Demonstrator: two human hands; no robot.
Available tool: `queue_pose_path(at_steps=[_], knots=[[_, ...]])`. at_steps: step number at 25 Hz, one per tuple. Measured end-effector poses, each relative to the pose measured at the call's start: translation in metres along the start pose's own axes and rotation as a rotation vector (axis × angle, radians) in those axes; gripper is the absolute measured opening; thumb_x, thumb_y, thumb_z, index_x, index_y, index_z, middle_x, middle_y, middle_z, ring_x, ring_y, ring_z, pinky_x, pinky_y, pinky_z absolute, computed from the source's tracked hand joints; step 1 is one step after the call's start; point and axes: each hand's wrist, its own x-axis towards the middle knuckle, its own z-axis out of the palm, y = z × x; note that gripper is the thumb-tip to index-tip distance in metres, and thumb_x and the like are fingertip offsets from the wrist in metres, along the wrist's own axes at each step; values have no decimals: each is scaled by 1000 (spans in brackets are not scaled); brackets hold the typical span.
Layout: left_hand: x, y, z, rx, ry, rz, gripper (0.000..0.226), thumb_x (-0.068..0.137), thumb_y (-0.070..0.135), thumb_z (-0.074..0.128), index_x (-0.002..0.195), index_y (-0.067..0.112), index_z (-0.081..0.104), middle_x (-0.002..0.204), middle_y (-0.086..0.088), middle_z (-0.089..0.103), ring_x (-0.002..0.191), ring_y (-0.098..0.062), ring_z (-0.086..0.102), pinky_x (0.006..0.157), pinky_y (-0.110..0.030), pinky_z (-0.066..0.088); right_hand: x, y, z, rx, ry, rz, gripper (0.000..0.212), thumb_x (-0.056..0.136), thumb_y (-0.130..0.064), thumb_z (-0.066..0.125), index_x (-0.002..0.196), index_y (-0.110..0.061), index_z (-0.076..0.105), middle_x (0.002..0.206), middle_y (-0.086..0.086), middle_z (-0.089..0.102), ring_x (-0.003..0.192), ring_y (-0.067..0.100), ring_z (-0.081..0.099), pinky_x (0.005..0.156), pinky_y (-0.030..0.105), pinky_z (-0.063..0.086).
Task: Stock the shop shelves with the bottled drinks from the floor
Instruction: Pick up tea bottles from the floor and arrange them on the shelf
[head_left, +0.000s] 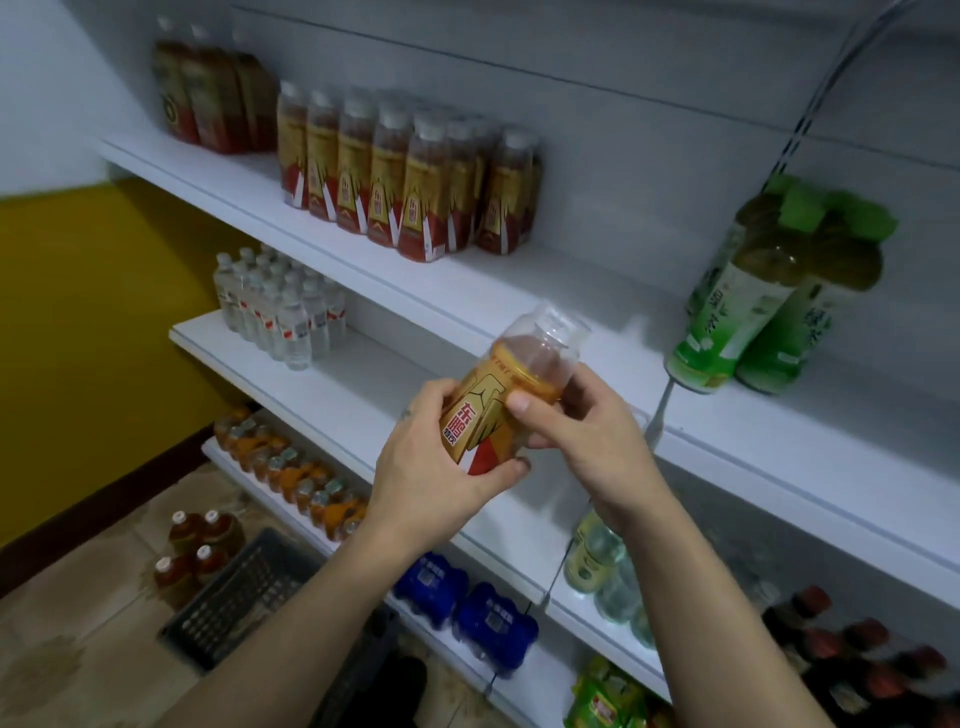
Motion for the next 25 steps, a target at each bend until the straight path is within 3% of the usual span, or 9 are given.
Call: queue_pose_path(at_steps=[4,7,10,13,17,21,25], knots=[[69,-11,5,-68,94,-19,75,56,53,84,115,44,38,110,14,57,100,-11,59,83,-40,56,63,-5,18,-90,54,7,52,73,-37,84,118,-28,58,104,-10,71,88,4,70,73,25,59],[122,-18,10,-15,169,27,79,58,34,87,120,35,39,106,19,47,105,-13,51,89,-45,51,119,-14,24,-157,96,21,61,66,-39,88,116,-31,54,104,-13,70,91,2,68,77,26,59],[175,-27,10,-9,231,67,81,58,29,86,125,26,40,104,21,39,108,-12,43,93,-49,47,175,-23,25,-167,91,17,64,64,-31,90,117,-30,53,103,-12,71,91,1,69,79,28,60],[224,-32,7,24,170,62,79,60,36,80,125,31,35,113,15,41,110,-9,35,98,-50,43,223,-28,23,-174,126,-12,62,64,-23,90,115,-27,56,100,-10,73,90,4,71,80,32,61],[279,-45,12,51,114,73,82,55,61,60,127,29,38,122,6,49,114,-18,43,95,-49,45,276,-29,17,-287,162,-39,51,65,-17,89,103,-31,59,93,-9,73,84,3,70,79,30,60],[318,-57,15,116,-8,16,67,68,49,70,126,31,42,117,5,47,113,-22,49,86,-48,51,317,-27,11,-431,201,-70,49,60,-16,89,85,-40,55,88,-16,68,84,0,65,78,30,58],[333,-61,19,149,9,27,70,77,49,69,134,28,36,122,6,45,115,-18,48,86,-47,52,350,-21,8,-450,213,-73,45,62,-14,88,84,-37,57,85,-17,66,81,-2,64,73,25,54]])
